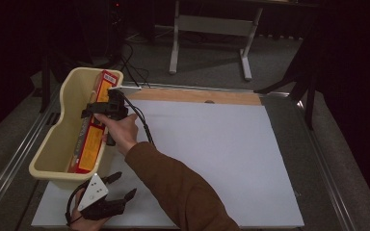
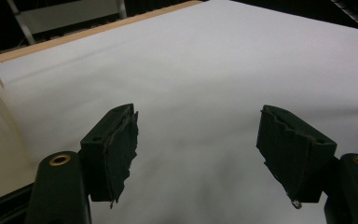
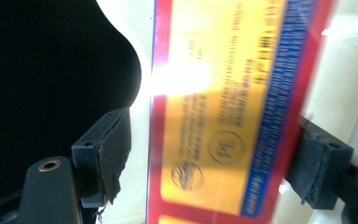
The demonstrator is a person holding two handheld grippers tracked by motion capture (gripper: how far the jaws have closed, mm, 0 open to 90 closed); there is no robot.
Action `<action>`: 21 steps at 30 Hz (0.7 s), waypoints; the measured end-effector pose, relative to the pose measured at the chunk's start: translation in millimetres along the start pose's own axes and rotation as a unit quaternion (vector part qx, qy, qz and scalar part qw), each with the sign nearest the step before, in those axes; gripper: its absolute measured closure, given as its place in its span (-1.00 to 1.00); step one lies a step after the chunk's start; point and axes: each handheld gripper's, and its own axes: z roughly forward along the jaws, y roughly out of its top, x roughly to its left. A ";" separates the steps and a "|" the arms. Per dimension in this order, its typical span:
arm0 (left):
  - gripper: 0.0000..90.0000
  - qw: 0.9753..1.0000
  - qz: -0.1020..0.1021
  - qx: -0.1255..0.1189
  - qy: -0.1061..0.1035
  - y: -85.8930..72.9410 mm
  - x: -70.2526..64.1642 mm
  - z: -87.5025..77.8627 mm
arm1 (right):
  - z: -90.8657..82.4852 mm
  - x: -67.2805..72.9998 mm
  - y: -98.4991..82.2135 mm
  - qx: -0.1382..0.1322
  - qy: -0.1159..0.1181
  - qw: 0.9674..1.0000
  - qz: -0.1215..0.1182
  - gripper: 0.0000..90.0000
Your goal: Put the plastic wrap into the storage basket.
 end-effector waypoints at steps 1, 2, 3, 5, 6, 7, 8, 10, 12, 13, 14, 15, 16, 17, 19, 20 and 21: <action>-0.37 1.000 0.000 0.000 0.001 0.0 -0.2 0.2 | -0.8 0.2 0.3 0.001 0.000 1.000 0.001 -0.51; -0.38 1.000 -0.001 0.000 0.001 0.0 -0.1 0.1 | -1.6 0.4 0.3 0.001 0.000 1.000 0.000 -0.51; -0.38 1.000 -0.001 0.000 0.001 0.0 0.2 -0.1 | -2.8 0.7 0.4 0.002 0.001 1.000 -0.001 -0.51; -0.38 1.000 -0.002 0.000 0.001 0.0 0.9 -0.1 | -6.6 1.3 0.5 0.001 0.004 1.000 -0.003 -0.51; -0.36 1.000 -0.002 0.000 0.001 0.0 0.9 -0.1 | -6.6 1.3 0.5 0.001 0.004 1.000 -0.003 -0.51; -0.38 1.000 0.000 0.004 0.001 -0.1 -0.1 0.8 | -9.3 0.8 0.7 0.005 -0.002 1.000 -0.013 -0.46; -0.38 1.000 0.001 0.003 0.001 0.1 -0.4 1.1 | -10.1 0.2 0.8 0.009 0.000 1.000 -0.016 -0.44; -0.38 1.000 0.000 0.003 0.000 0.2 -0.3 1.1 | -10.3 -0.3 0.5 0.013 0.000 1.000 -0.022 -0.43; -0.38 1.000 0.000 0.003 0.001 0.1 0.0 1.1 | -12.5 0.3 -0.2 0.016 -0.006 0.999 -0.033 -0.41; -0.38 1.000 0.000 0.003 0.002 0.2 -0.2 1.3 | -14.2 0.7 -1.3 0.017 -0.011 0.999 -0.047 -0.39; -0.38 1.000 0.001 0.003 0.001 0.2 -0.1 1.2 | -15.0 0.4 -1.6 0.019 -0.011 0.998 -0.051 -0.38; -0.38 1.000 0.000 0.003 0.001 0.2 -0.1 1.3 | -15.6 -0.1 -1.8 0.021 -0.010 0.998 -0.056 -0.38; -0.38 1.000 0.001 0.003 0.001 0.2 -0.1 1.2 | -16.5 -0.4 -2.1 0.023 -0.011 0.998 -0.063 -0.36; -0.38 1.000 0.001 0.003 0.001 0.2 -0.1 1.2 | -16.5 -0.4 -2.1 0.023 -0.011 0.998 -0.063 -0.36; -0.38 1.000 0.001 0.003 0.002 0.2 -0.2 1.4 | -20.6 0.6 -3.6 0.030 -0.010 0.996 -0.087 -0.31; -0.38 1.000 0.001 0.003 0.001 0.2 -0.2 1.5 | -21.9 0.9 -4.3 0.034 -0.010 0.995 -0.098 -0.31; -0.38 1.000 0.001 0.004 0.002 0.3 -0.3 1.6 | -23.6 1.6 -5.2 0.038 -0.012 0.993 -0.108 -0.30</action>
